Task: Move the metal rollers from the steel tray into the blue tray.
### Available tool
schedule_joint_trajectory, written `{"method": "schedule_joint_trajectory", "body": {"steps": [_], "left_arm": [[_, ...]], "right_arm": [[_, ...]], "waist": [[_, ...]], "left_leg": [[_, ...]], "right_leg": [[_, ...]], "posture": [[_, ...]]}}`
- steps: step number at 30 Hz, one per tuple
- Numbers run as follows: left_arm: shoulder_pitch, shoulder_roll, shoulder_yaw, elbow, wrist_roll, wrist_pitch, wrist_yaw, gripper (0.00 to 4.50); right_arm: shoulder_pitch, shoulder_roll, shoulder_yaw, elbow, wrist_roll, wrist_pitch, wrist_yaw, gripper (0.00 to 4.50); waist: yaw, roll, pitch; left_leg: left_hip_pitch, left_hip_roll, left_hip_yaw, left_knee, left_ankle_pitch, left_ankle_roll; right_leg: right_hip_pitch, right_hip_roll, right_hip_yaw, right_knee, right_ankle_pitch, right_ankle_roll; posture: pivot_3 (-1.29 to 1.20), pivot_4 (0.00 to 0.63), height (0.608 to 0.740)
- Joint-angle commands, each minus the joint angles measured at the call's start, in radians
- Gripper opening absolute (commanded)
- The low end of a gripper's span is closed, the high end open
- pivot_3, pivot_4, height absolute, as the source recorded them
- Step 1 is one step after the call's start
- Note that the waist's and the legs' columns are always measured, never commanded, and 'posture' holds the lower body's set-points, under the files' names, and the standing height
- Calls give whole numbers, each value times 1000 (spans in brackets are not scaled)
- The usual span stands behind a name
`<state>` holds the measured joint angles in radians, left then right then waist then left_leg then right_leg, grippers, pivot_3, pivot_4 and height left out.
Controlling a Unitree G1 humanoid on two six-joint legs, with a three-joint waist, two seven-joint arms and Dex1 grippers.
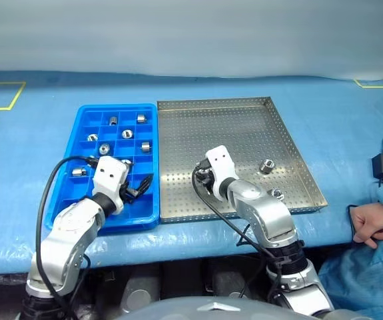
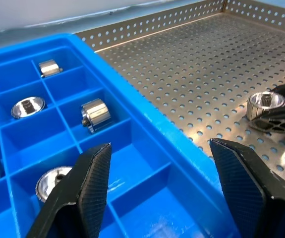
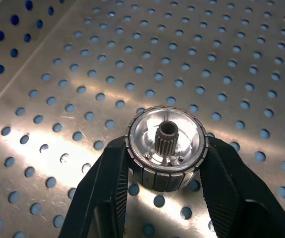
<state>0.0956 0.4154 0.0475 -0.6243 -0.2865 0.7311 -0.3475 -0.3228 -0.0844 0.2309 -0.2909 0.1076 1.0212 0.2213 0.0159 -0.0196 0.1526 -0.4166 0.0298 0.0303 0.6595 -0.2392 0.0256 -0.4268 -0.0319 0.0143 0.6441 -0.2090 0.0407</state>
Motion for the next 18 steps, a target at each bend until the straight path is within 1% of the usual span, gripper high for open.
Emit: {"method": "schedule_joint_trajectory", "body": {"steps": [1,3,6,10,11,14,18], "left_arm": [[54,14,75,-97,-17,8,9,3457],[118,10,120,-149,-38,11,7,3457],[205,-14,186,-215,-66,10,21,3457],[267,-47,235,-268,-86,8,49,3457],[292,-59,241,-291,-87,7,60,3457],[354,-89,247,-343,-86,0,85,3457],[402,-114,249,-383,-79,-3,112,3457]], "right_arm": [[-68,28,9,-102,102,-45,104,1724],[-104,11,51,-114,151,-60,198,1724],[-159,7,104,-83,190,-102,284,1724],[-220,37,160,17,180,-182,324,1724],[-240,63,179,71,169,-218,327,1724],[-286,122,217,210,139,-306,334,1724],[-331,153,247,350,97,-402,359,1724]], "waist": [[0,0,0],[7,0,0],[23,0,0],[52,0,0],[62,0,0],[74,0,0],[109,0,0]], "left_leg": [[0,1,0,0,0,0],[0,6,0,-1,0,0],[1,7,-1,-2,0,0],[1,7,-1,-1,0,-1],[1,7,-1,-1,0,-1],[1,7,0,-1,0,-2],[1,7,-1,-1,0,-2]], "right_leg": [[0,1,0,0,0,0],[0,1,0,0,0,0],[0,1,-1,-1,0,0],[0,1,-2,0,-2,-2],[0,1,-2,0,-3,-2],[0,1,-1,0,-2,-2],[0,1,-2,-1,-2,-3]], "posture": [[198,150,740],[235,150,740],[280,150,740],[353,150,740],[376,150,740],[415,150,740],[473,150,740]]}}
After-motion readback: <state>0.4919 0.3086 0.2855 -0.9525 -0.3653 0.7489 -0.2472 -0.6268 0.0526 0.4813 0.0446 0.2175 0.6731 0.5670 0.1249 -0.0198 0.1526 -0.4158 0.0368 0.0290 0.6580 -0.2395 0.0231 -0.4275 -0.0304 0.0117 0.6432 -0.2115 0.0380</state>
